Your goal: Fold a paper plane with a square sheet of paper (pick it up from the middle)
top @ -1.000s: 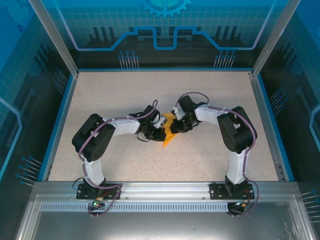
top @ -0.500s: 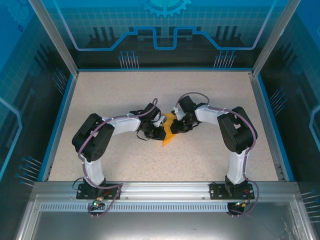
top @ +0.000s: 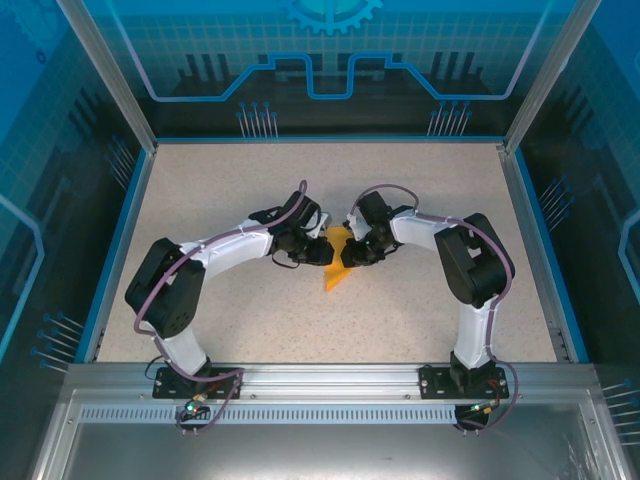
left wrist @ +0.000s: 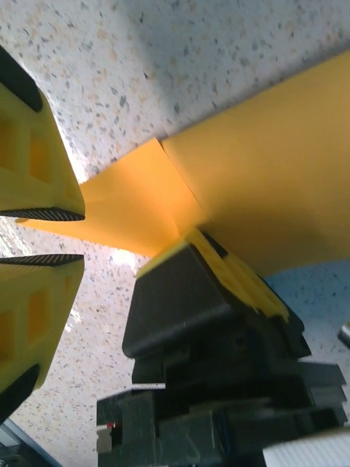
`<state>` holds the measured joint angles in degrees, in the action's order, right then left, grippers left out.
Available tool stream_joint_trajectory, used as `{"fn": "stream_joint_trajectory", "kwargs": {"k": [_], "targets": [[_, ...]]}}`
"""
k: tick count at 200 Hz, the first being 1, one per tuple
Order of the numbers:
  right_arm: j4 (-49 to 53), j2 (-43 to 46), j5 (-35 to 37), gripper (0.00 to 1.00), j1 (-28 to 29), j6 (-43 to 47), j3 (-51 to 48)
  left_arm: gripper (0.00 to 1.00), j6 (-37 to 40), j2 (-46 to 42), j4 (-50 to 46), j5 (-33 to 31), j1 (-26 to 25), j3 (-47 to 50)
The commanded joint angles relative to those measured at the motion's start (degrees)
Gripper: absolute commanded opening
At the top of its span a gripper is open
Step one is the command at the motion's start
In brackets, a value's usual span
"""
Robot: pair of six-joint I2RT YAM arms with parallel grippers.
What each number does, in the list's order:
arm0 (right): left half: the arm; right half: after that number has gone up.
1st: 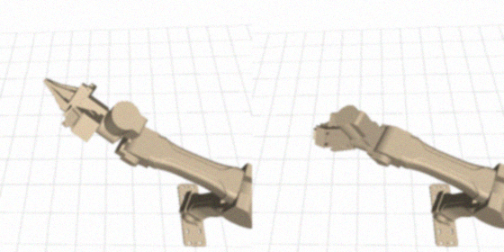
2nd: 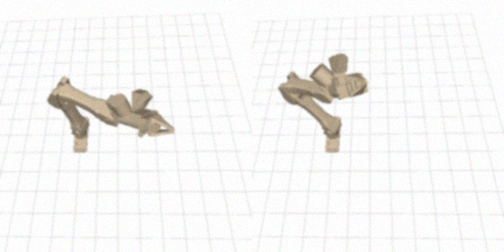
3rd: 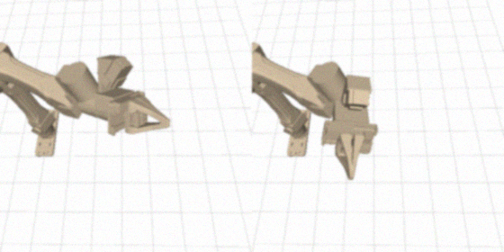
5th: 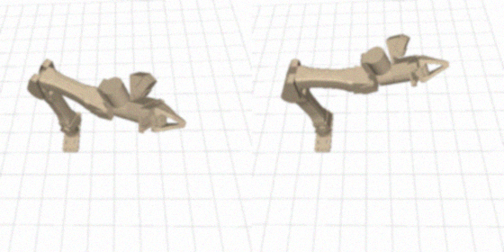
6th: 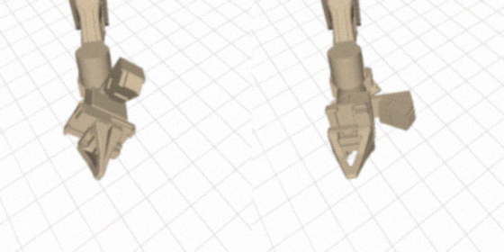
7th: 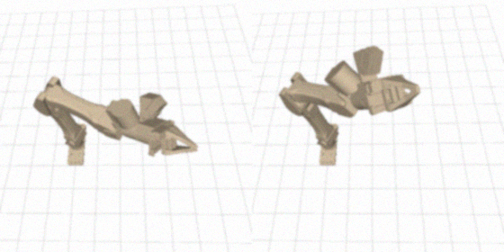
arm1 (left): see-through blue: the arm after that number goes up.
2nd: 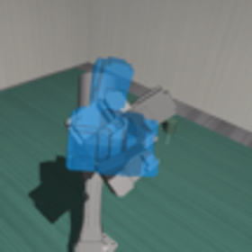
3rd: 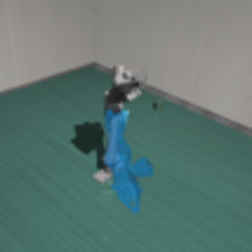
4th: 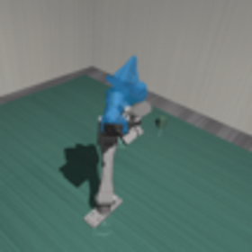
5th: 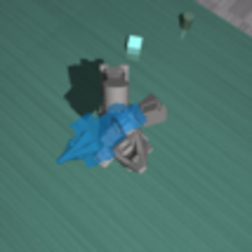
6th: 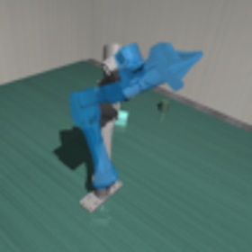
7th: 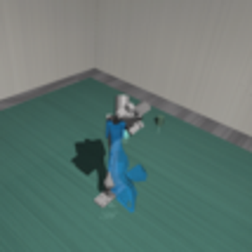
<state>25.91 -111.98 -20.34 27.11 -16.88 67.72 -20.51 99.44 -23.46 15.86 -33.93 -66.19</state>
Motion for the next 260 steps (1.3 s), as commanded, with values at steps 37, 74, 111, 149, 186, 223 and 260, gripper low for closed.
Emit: {"fn": "stream_joint_trajectory", "kwargs": {"k": [37, 74, 111, 149, 186, 223, 260], "targets": [[2.48, -4.23, 4.74, 0.18, 1.05, 0.27, -2.11, 0.17, -1.03, 4.10, 5.63, 5.38, -2.73, 2.83], [2.22, -4.04, 4.43, 0.18, 1.04, 0.19, -2.50, 0.17, 0.19, 6.17, 6.61, 5.00, -3.24, 3.88], [2.29, -3.81, 4.34, 0.18, 1.00, 0.27, -2.59, 0.17, 1.09, 8.20, 6.41, 3.84, -3.24, 4.08], [2.43, -3.77, 4.45, 0.18, 0.91, 0.45, -2.55, 0.17, 1.87, 8.91, 5.94, 2.73, -3.24, 4.22], [2.48, -3.68, 4.56, 0.18, 0.67, 0.70, -2.60, 0.17, 2.28, 9.45, 6.20, 2.08, -3.18, 5.02], [2.32, -2.53, 4.01, 0.19, 0.37, 0.51, -2.60, 0.16, 3.49, 10.30, 4.86, 0.04, -3.39, 4.88], [1.06, 0.81, 1.70, 0.22, -0.14, -0.33, -3.38, 0.15, 4.91, 10.88, 3.26, -3.78, -4.17, 4.94]]}}
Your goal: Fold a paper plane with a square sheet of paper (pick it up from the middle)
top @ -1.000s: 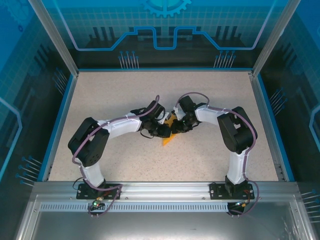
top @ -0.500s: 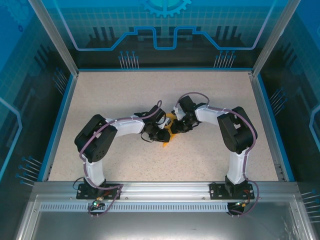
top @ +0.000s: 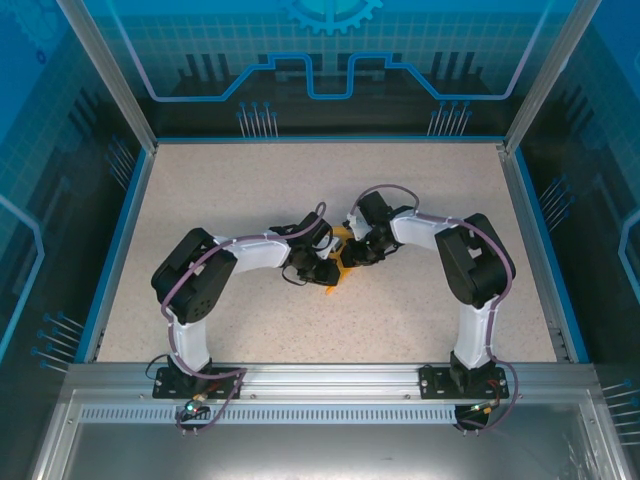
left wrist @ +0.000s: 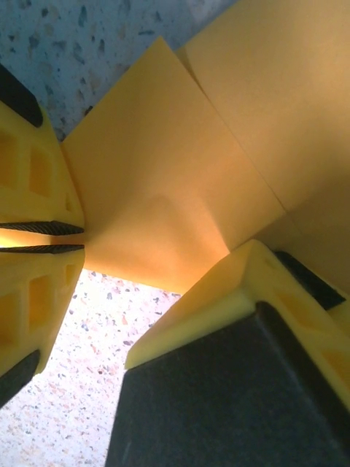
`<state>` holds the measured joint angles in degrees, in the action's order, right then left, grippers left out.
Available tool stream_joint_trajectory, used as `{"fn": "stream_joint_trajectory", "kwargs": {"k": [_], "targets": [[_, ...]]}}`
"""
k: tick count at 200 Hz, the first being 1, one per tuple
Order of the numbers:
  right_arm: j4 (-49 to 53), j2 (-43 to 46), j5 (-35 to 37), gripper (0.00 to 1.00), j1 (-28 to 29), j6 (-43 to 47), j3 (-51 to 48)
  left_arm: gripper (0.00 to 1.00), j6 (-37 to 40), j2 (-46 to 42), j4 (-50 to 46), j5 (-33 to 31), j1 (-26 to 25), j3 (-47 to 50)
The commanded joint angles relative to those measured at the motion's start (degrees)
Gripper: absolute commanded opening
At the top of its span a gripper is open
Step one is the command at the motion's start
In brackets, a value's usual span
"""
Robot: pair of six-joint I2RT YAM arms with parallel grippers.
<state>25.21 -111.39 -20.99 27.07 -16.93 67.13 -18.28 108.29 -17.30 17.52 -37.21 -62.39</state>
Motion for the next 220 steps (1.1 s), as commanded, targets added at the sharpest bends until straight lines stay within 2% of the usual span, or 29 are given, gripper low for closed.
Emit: {"fn": "stream_joint_trajectory", "kwargs": {"k": [1, 33, 58, 77, 96, 122, 171, 220], "targets": [[1.68, 0.35, 2.32, 0.23, -0.09, -0.33, -2.88, 0.15, 2.70, 2.07, -2.91, -5.59, -0.91, 1.13], [-2.78, 4.98, -3.30, 0.25, -1.24, -3.85, -6.49, 0.14, 3.17, 3.22, -2.13, -6.52, -1.67, 2.07], [-9.41, 8.10, -8.88, 0.20, -1.31, -9.97, -10.93, 0.13, 3.21, 3.42, -1.17, -6.53, -1.69, 3.13], [-15.14, 9.32, -10.43, 0.17, -0.04, -15.18, -13.72, 0.13, 3.48, 3.68, -1.08, -6.70, -1.72, 3.30], [-19.40, 11.31, -9.55, 0.15, 0.61, -19.60, -16.35, 0.13, 3.69, 3.68, -1.16, -6.71, -1.70, 3.37], [-19.34, 15.03, -6.59, 0.14, 0.58, -21.26, -18.95, 0.12, 4.13, 3.51, -0.90, -6.18, -1.69, 3.68], [-27.02, 11.02, -6.39, 0.14, 2.29, -27.01, -20.75, 0.12, 4.13, 3.17, 0.35, -4.89, -1.72, 4.21], [-26.26, 7.63, -3.80, 0.12, 2.46, -26.79, -20.77, 0.12, 4.48, 2.83, 0.51, -4.87, -1.72, 4.90]]}}
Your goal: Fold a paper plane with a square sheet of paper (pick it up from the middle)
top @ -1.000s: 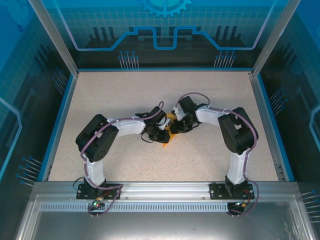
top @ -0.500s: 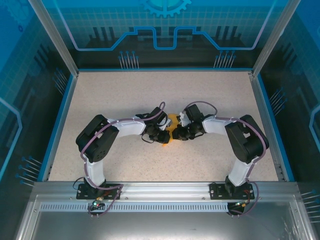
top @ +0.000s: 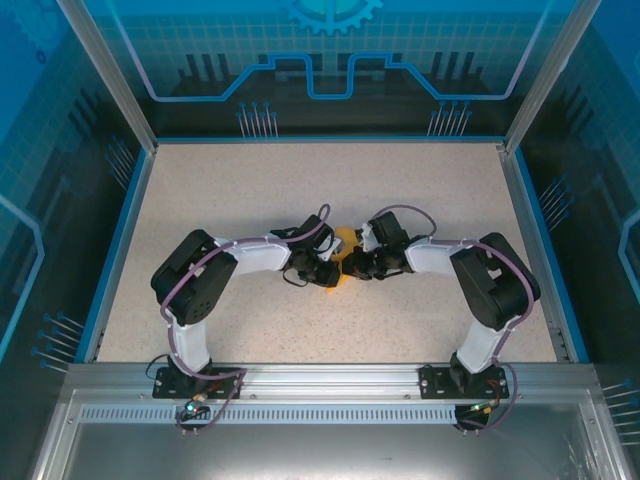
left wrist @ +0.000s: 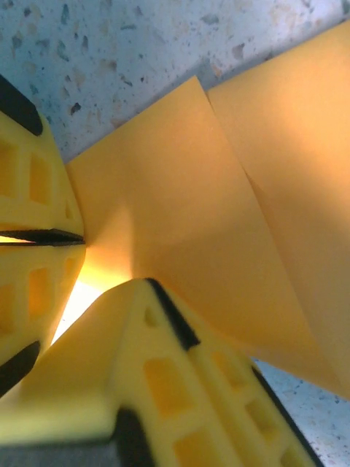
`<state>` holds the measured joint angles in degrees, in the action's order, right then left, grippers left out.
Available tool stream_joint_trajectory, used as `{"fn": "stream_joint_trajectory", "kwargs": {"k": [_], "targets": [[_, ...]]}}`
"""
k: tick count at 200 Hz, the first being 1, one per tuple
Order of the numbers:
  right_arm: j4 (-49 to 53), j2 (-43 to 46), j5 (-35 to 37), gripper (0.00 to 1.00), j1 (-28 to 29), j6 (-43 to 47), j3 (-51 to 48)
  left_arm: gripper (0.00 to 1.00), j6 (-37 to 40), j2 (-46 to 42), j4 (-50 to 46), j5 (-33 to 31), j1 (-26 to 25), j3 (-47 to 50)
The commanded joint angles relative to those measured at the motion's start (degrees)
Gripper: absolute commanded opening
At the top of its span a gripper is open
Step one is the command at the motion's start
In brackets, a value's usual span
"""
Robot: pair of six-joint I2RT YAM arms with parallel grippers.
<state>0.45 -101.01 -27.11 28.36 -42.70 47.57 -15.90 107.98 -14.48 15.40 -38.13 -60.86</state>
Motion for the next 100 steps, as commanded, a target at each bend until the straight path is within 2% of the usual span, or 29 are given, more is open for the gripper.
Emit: {"fn": "stream_joint_trajectory", "kwargs": {"k": [1, 26, 81, 100], "targets": [[-1.50, -2.81, 2.32, 0.12, 1.17, -1.00, -1.23, 0.12, 2.15, 3.12, -2.31, -2.75, -0.80, 3.42], [-0.09, -4.14, 5.13, 0.12, 1.17, -0.50, -1.10, 0.12, 2.38, 3.07, -2.39, -3.05, -0.74, 3.69], [6.62, -3.16, 16.12, 0.11, 1.52, 2.52, -0.95, 0.12, 3.17, 2.93, -3.09, -5.00, -0.80, 4.50], [5.95, -3.12, 17.02, 0.11, 0.76, 2.47, -1.58, 0.12, 3.41, 2.89, -3.35, -5.38, -0.76, 4.69]]}}
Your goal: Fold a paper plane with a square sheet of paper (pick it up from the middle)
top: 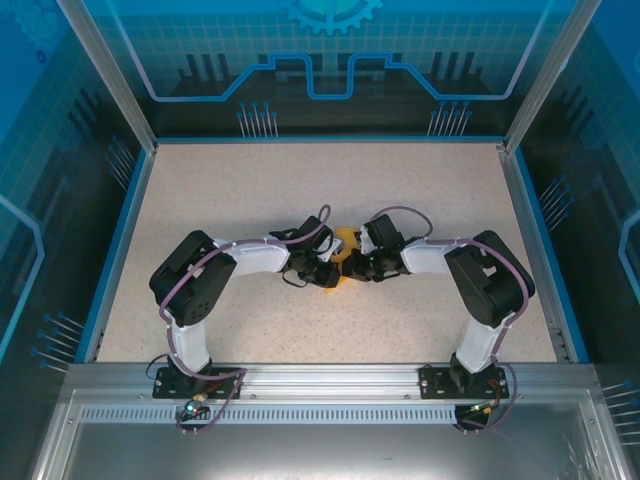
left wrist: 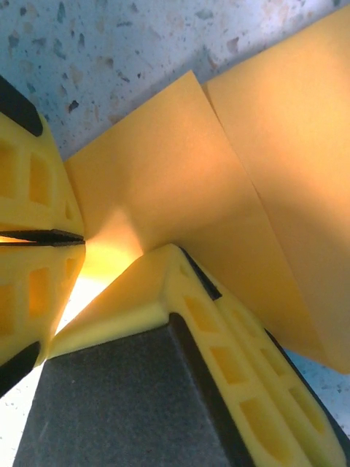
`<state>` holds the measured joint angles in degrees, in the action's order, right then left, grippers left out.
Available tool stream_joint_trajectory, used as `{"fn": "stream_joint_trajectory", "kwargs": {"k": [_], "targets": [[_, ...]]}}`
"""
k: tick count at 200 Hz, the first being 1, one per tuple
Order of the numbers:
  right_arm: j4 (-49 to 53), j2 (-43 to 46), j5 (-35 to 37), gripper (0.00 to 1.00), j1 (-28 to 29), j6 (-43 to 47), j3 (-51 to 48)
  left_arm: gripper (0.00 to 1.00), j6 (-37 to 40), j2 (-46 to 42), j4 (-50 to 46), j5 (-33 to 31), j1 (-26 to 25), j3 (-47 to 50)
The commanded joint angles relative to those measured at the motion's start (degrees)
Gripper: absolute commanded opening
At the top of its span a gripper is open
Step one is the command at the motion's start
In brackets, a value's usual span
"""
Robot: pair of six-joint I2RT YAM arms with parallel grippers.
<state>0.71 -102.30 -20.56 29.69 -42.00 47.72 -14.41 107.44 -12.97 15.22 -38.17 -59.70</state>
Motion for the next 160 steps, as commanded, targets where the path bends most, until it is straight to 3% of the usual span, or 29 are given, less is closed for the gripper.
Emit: {"fn": "stream_joint_trajectory", "kwargs": {"k": [1, 160], "targets": [[5.61, -1.88, 10.46, 0.11, -0.59, 1.76, -1.80, 0.12, 1.93, 3.41, -4.91, -5.25, -0.74, 3.54], [3.09, 0.10, 10.51, 0.14, -11.83, 1.79, -1.96, 0.11, 3.29, 2.08, -6.82, -6.81, -0.68, 4.68]]}}
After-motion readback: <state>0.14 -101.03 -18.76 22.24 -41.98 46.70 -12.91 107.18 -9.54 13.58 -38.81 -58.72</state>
